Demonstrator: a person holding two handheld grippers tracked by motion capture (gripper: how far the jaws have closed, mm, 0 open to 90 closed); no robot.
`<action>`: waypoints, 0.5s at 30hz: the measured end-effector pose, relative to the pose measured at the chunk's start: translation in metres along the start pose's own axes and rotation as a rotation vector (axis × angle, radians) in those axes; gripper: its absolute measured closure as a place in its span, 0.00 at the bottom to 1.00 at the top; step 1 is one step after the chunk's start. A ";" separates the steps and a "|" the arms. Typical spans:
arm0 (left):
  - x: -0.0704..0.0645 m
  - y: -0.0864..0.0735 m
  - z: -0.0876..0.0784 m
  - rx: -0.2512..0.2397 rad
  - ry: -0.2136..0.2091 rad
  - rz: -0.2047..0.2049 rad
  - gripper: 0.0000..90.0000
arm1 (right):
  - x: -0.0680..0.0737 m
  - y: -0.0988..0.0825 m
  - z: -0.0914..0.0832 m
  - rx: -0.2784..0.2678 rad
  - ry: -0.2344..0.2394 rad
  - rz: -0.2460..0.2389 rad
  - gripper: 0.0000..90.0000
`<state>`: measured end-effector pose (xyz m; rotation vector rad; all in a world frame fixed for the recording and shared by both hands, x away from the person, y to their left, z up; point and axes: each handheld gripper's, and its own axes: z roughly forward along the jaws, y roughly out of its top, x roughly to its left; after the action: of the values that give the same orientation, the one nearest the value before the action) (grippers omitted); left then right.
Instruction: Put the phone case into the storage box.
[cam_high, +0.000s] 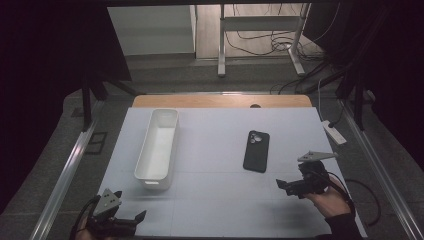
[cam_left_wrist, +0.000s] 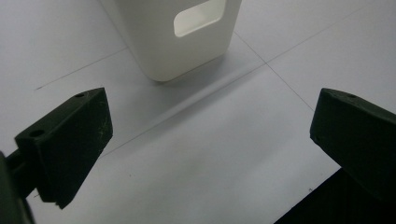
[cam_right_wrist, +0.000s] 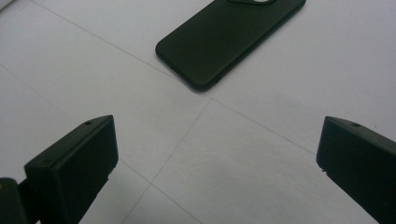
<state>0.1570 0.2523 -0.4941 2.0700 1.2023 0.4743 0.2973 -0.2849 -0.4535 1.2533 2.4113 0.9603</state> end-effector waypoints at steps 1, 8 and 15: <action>0.000 0.000 0.000 0.000 0.001 0.000 0.00 | 0.000 0.001 0.001 -0.003 -0.001 0.000 0.00; 0.000 0.000 0.000 0.001 0.000 -0.002 0.00 | -0.001 0.010 0.008 0.007 0.000 -0.007 0.00; 0.000 0.000 0.000 -0.001 -0.001 0.001 0.00 | -0.003 0.018 0.016 0.018 0.000 -0.010 0.00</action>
<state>0.1571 0.2524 -0.4941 2.0699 1.2009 0.4743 0.3180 -0.2727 -0.4539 1.2458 2.4290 0.9387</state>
